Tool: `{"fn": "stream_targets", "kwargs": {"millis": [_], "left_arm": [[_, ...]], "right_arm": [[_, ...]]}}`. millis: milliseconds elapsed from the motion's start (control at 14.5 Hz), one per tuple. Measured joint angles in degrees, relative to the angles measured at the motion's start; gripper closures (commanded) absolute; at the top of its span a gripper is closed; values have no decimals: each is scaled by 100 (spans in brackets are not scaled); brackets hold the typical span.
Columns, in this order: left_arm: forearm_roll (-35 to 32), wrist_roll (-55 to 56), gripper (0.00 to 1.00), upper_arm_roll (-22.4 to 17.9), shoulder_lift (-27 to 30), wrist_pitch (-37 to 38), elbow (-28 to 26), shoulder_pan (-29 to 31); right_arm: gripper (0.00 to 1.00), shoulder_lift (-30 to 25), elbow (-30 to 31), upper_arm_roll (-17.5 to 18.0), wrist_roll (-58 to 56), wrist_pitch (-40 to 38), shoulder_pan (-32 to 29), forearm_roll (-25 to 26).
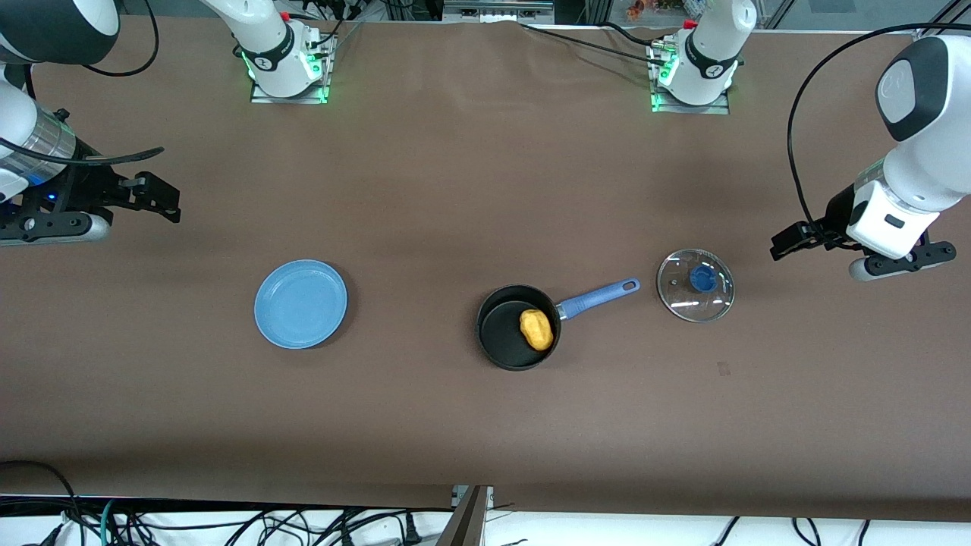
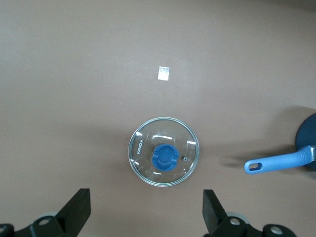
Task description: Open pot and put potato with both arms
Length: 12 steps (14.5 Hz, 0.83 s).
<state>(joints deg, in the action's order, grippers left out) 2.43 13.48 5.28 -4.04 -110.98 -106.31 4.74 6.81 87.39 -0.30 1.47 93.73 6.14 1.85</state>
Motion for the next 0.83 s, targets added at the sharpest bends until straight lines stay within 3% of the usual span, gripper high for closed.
{"fn": "stream_targets", "kwargs": {"millis": [345,690,828], "left_arm": [[0,-149,0,0,-148,46,310,3],[0,-157,0,-1,-1127,1186,2186,5],[0,-163,0,-1,-1375,1293,2556,17]], "right_arm": [[0,0,0,4,0,0,1,-1],[0,0,-4,9,0,0,5,-2],[0,0,-5,12,0,0,5,-2]]}}
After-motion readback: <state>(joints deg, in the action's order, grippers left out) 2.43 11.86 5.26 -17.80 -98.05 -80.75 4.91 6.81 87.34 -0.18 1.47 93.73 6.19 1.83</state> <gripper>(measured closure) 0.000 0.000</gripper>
